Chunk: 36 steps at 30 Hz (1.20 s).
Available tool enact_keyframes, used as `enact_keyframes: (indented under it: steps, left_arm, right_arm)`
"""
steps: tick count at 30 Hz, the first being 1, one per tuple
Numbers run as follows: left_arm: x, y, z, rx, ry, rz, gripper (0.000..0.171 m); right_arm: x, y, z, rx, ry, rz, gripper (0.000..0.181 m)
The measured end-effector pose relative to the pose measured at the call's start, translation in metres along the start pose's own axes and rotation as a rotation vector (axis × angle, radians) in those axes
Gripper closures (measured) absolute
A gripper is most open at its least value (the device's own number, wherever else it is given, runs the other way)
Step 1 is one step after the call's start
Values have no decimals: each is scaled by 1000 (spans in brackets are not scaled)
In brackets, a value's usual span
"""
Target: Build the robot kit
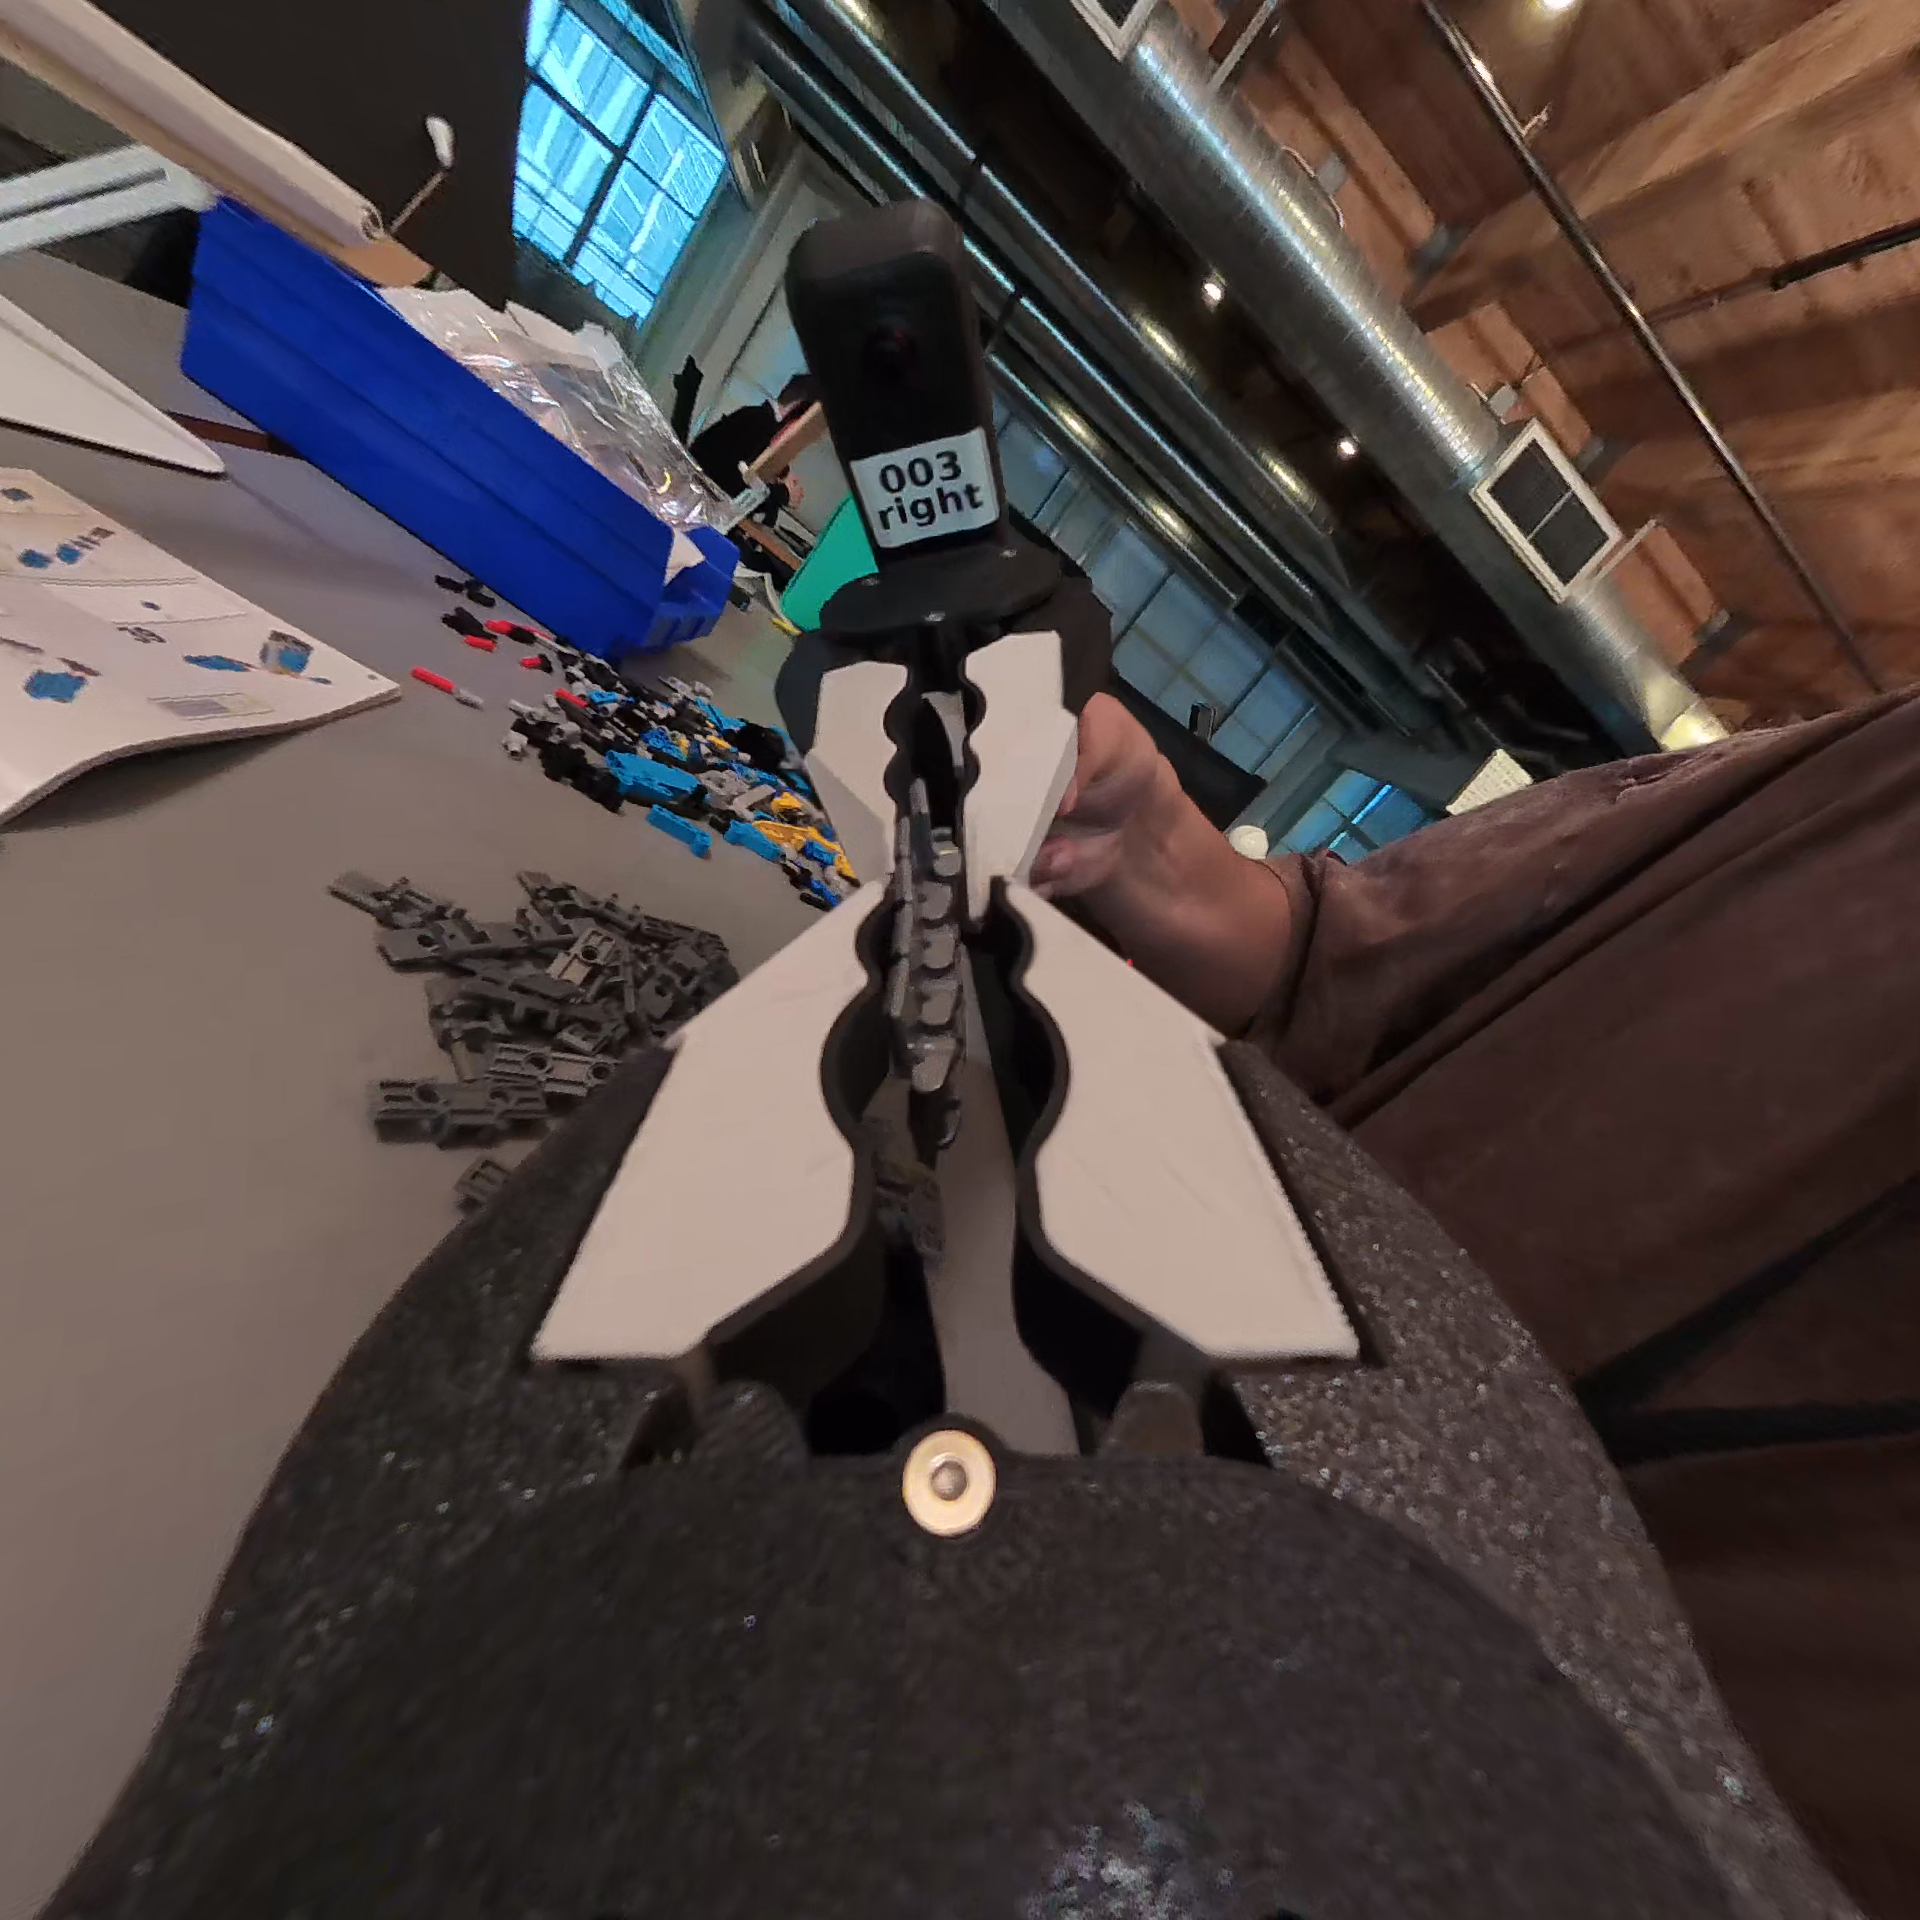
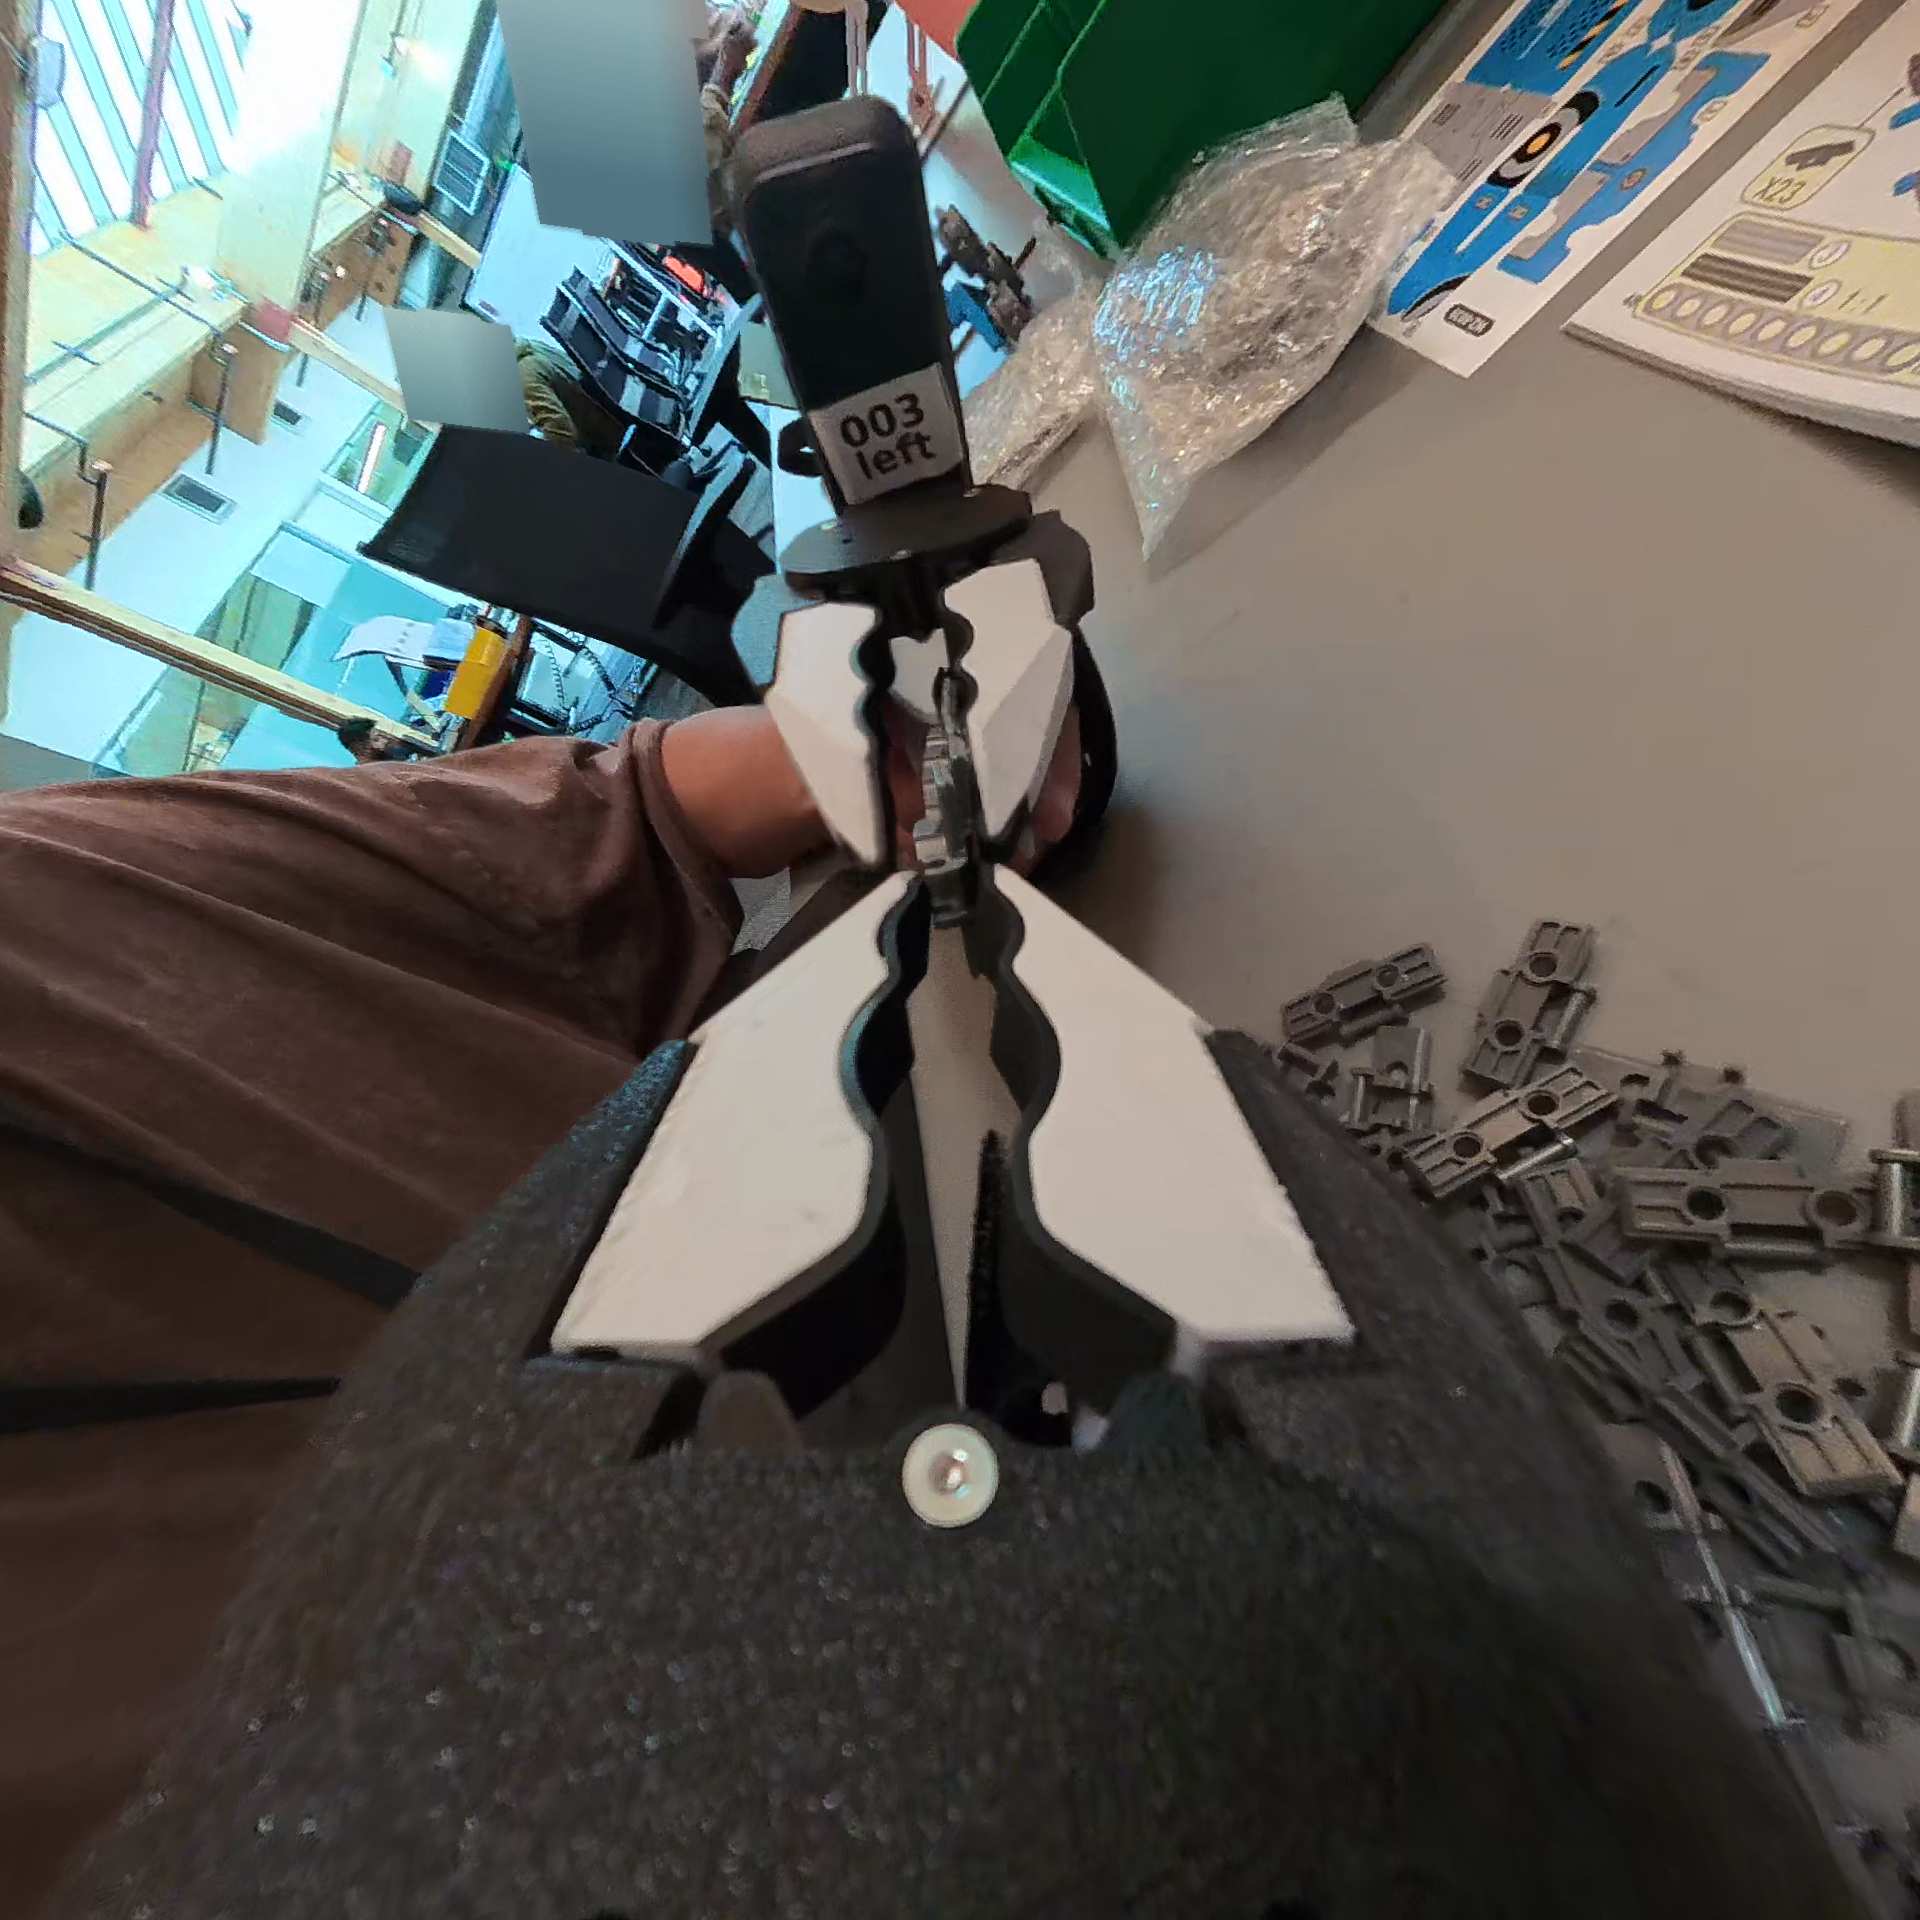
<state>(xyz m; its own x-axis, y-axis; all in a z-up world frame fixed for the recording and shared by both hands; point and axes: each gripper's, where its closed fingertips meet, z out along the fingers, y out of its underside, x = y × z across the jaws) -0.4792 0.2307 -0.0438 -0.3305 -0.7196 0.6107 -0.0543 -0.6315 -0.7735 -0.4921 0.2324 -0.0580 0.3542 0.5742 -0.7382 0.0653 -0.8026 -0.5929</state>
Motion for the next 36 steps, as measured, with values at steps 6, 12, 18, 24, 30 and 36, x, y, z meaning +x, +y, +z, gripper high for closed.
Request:
enact_keyframes:
  steps: [6, 12, 18, 24, 30, 36]
  left_arm:
    - [-5, 2, 2, 14, -8, -35, 157]
    - [-4, 2, 2, 28, 24, -90, 161]
    - [0, -1, -1, 34, 56, -98, 164]
    - [-2, -3, -3, 49, 20, -58, 165]
    - [-5, -9, -6, 76, 15, -78, 166]
    - [-10, -31, -20, 210, 37, -152, 165]
  right_arm:
    - [5, 3, -1, -29, 85, -45, 172]
    - [5, 8, 4, -66, 100, -71, 172]
    - [-2, 5, 7, -47, 39, -44, 172]
    - [-1, 1, 9, 12, -17, 21, 172]
    - [3, -5, 9, 68, 42, -52, 171]
    - [3, -21, -1, 245, 21, -60, 160]
